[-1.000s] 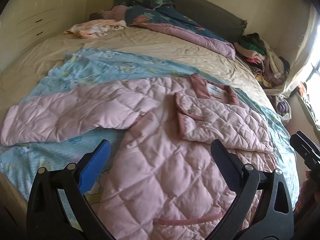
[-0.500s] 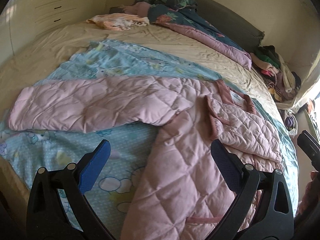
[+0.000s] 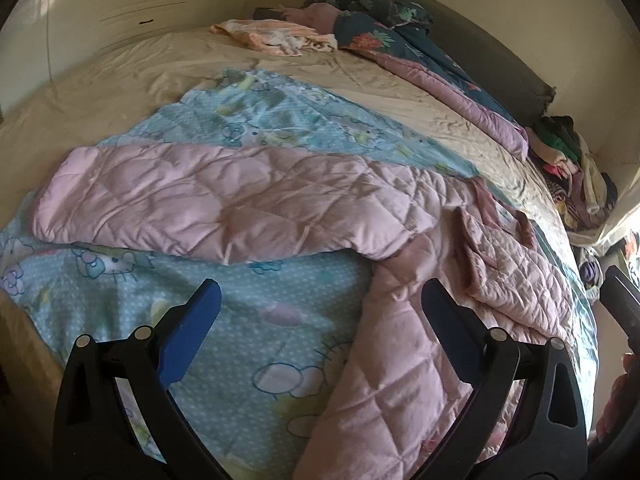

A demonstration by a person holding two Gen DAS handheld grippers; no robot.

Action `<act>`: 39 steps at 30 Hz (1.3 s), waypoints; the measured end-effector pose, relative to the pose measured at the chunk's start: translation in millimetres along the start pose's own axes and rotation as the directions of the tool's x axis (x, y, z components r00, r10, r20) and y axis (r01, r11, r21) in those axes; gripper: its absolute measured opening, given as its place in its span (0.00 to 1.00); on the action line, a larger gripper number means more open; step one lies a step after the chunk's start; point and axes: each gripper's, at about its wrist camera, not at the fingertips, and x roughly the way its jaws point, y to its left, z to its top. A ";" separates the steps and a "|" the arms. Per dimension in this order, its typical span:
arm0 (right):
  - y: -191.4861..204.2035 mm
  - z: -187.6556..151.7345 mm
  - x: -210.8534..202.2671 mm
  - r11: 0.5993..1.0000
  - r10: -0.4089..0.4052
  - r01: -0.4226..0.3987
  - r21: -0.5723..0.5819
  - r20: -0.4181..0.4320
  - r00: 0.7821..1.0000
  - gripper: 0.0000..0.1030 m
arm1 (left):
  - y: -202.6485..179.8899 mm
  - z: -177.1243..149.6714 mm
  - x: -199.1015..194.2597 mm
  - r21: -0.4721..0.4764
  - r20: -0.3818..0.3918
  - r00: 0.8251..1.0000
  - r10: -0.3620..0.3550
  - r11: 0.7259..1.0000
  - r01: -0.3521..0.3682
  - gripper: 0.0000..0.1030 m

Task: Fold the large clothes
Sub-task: 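Grasp the cuff of the other sleeve with the left tool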

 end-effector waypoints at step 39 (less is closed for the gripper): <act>25.4 -10.0 63.1 0.998 0.052 -0.054 -0.016 -0.097 0.994 0.96 | 161.3 17.5 41.4 -0.378 0.023 0.989 0.146 0.917 -0.126 0.91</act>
